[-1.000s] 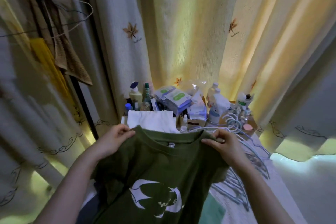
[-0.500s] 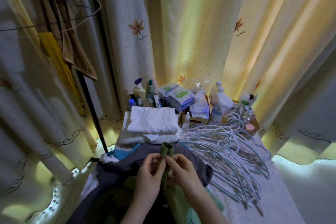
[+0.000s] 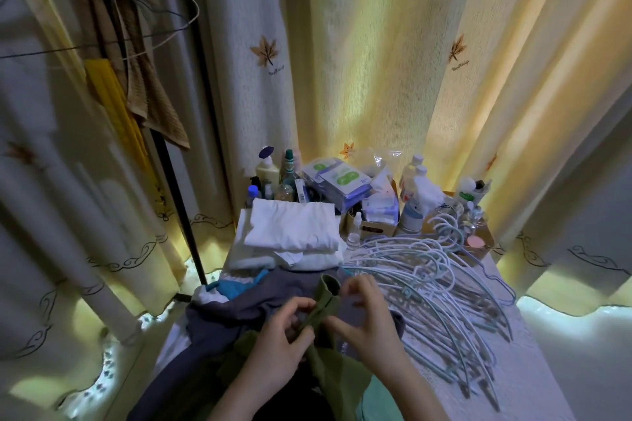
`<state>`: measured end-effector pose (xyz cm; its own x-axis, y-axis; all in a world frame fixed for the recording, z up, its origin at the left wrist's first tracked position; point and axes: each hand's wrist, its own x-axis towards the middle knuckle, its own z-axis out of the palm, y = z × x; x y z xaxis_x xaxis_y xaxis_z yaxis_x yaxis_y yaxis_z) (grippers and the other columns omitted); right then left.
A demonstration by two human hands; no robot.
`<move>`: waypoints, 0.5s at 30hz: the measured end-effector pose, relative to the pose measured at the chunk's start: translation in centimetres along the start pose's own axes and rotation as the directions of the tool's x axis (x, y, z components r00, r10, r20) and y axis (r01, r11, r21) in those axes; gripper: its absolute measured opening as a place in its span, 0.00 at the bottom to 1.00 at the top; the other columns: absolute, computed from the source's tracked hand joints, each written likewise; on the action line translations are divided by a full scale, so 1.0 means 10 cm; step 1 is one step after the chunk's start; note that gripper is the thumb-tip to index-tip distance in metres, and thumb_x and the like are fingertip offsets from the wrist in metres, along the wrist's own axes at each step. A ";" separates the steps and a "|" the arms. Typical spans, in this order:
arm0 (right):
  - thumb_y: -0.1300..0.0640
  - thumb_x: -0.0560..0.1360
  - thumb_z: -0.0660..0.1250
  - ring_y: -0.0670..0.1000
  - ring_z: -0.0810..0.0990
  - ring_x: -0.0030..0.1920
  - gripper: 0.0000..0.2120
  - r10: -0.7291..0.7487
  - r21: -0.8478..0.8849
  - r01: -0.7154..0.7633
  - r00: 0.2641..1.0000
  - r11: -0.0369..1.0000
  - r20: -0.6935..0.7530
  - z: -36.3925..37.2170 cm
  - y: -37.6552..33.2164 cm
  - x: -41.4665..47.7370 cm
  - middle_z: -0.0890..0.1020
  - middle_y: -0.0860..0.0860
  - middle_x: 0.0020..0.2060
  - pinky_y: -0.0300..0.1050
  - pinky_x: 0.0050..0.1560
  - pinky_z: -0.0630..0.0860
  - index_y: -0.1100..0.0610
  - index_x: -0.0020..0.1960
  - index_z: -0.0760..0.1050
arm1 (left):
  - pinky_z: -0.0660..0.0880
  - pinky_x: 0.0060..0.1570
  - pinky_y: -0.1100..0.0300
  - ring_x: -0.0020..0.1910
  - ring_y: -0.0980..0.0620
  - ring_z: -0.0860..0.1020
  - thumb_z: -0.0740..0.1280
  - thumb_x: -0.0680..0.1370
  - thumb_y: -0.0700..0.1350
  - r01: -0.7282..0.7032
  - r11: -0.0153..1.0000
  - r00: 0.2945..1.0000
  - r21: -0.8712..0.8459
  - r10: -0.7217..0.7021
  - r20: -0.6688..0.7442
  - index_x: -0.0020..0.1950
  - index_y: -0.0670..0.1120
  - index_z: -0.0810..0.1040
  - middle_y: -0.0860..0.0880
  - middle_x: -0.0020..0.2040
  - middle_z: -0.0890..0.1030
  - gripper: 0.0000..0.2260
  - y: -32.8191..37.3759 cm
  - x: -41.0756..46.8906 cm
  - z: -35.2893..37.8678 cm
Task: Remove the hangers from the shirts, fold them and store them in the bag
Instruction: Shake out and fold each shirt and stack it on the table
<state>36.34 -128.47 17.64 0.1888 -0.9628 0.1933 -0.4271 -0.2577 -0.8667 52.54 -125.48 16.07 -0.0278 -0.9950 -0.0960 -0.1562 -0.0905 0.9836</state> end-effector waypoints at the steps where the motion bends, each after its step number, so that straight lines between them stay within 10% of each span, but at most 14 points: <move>1: 0.51 0.67 0.74 0.42 0.71 0.59 0.18 -0.084 -0.052 0.086 0.995 0.995 0.052 -0.05 0.01 0.03 0.73 0.44 0.55 0.32 0.58 0.67 0.44 0.53 0.72 | 0.78 0.43 0.63 0.46 0.51 0.82 0.65 0.76 0.32 0.007 1.000 1.000 -0.017 -0.006 0.028 0.50 0.52 0.78 0.47 0.46 0.84 0.15 0.04 0.00 -0.03; 5: 0.47 0.72 0.71 0.39 0.69 0.64 0.13 -0.179 0.023 0.179 0.952 0.984 0.248 -0.18 -0.12 0.24 0.76 0.35 0.58 0.33 0.64 0.66 0.40 0.55 0.77 | 0.75 0.47 0.70 0.48 0.59 0.81 0.66 0.76 0.34 -0.104 0.995 0.992 0.006 0.103 0.078 0.51 0.54 0.81 0.55 0.48 0.84 0.14 0.30 0.04 -0.24; 9: 0.52 0.74 0.69 0.43 0.77 0.42 0.03 -0.284 0.161 0.264 0.952 0.951 0.115 -0.20 -0.40 0.47 0.79 0.43 0.39 0.36 0.43 0.72 0.50 0.45 0.75 | 0.77 0.50 0.65 0.51 0.56 0.80 0.68 0.73 0.45 -0.246 0.968 0.968 -0.054 0.248 0.038 0.54 0.59 0.78 0.55 0.55 0.80 0.12 0.68 0.07 -0.42; 15: 0.52 0.74 0.67 0.39 0.78 0.44 0.05 -0.429 0.158 0.423 0.903 0.892 0.003 -0.65 -1.26 0.84 0.78 0.37 0.43 0.31 0.43 0.75 0.46 0.46 0.71 | 0.71 0.51 0.76 0.55 0.65 0.77 0.67 0.75 0.39 -0.424 0.895 0.904 0.141 0.410 0.121 0.42 0.58 0.79 0.60 0.55 0.78 0.12 1.10 0.08 -0.71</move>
<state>37.52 -133.89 33.16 0.3562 -0.7591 0.5449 -0.1614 -0.6244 -0.7642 57.80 -127.58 27.90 -0.2085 -0.9316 0.2978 -0.2671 0.3471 0.8990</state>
